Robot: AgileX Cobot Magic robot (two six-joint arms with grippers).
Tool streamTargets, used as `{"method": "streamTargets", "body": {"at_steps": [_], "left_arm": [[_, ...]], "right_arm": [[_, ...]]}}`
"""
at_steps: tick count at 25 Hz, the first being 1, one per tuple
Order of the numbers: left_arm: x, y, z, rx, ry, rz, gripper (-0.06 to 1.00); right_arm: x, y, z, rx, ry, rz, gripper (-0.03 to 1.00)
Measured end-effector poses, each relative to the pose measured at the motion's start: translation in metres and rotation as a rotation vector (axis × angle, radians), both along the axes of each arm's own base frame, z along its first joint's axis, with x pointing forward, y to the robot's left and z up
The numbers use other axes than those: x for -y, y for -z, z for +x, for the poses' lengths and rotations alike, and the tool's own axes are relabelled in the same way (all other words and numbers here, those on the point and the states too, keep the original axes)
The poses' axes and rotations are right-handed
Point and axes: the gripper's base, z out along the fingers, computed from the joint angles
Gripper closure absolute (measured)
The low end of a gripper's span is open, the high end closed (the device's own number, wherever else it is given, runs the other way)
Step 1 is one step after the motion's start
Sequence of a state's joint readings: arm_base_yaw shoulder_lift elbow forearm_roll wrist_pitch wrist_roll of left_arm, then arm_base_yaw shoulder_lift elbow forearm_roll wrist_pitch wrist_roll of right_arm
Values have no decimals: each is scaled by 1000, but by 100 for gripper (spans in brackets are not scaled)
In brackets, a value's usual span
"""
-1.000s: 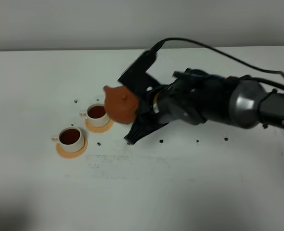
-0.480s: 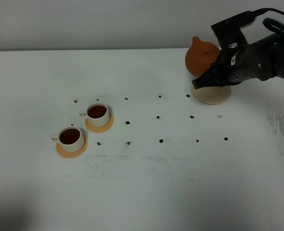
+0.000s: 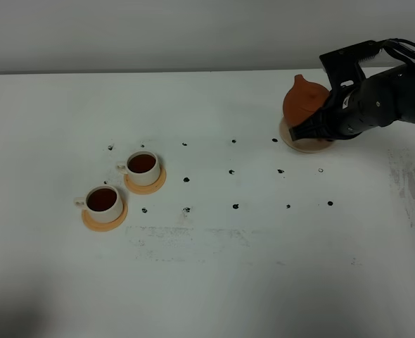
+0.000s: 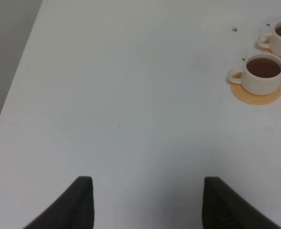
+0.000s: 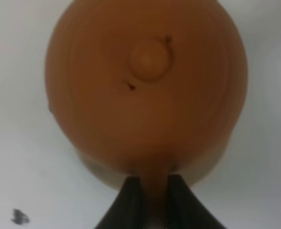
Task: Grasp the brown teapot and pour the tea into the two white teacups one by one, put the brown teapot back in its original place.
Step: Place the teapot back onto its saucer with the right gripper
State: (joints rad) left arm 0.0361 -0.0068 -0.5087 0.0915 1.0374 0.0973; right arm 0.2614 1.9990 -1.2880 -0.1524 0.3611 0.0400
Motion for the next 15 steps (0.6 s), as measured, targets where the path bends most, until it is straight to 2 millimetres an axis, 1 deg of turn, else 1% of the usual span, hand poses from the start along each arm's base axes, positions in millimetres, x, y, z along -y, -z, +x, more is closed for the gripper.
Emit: {"method": "streamTargets", "body": {"at_steps": [5, 12, 15], "left_arm": [[0, 0, 0, 0, 0, 0, 44], [0, 0, 0, 0, 0, 0, 44], [0, 0, 0, 0, 0, 0, 44]], "right_arm": [[7, 9, 3, -20, 21, -3, 88], [7, 22, 4, -45, 28, 3, 88], [6, 23, 4, -48, 31, 6, 88]]}}
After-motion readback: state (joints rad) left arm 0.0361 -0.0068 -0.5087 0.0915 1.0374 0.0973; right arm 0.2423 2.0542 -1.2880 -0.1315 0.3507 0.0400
